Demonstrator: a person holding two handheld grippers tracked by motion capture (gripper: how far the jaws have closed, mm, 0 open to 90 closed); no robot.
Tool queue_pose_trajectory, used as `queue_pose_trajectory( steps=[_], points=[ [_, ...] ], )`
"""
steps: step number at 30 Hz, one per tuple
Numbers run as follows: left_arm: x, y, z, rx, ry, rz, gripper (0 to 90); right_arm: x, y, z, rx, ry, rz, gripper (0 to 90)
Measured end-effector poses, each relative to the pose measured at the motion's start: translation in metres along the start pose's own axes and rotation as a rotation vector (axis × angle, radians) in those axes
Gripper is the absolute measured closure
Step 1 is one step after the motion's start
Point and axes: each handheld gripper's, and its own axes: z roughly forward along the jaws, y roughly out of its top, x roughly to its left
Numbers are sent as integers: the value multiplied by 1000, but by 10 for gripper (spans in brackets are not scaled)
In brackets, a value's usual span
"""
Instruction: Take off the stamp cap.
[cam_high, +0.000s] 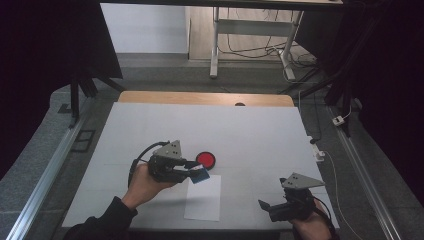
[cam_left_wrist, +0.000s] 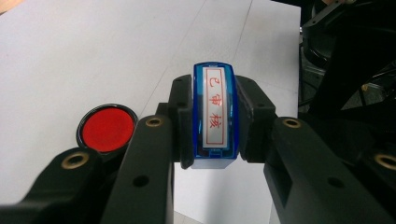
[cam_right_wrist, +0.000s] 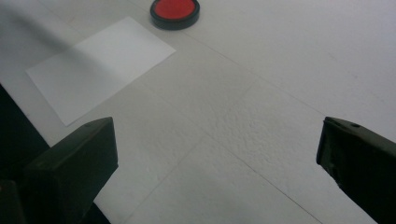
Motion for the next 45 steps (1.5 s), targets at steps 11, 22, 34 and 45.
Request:
queue_pose_trajectory(
  steps=[11,22,34,45],
  points=[
    [1,0,-1,-4,-3,3,705,11,9,6,-41,70,-41,0],
    [1,0,-1,-5,-4,10,705,19,18,20,-48,145,-94,0],
    [2,0,0,-9,-9,19,706,29,30,42,-59,255,-112,0],
    [1,0,-2,-18,-18,24,705,36,45,64,-38,288,-142,0]
  ],
)
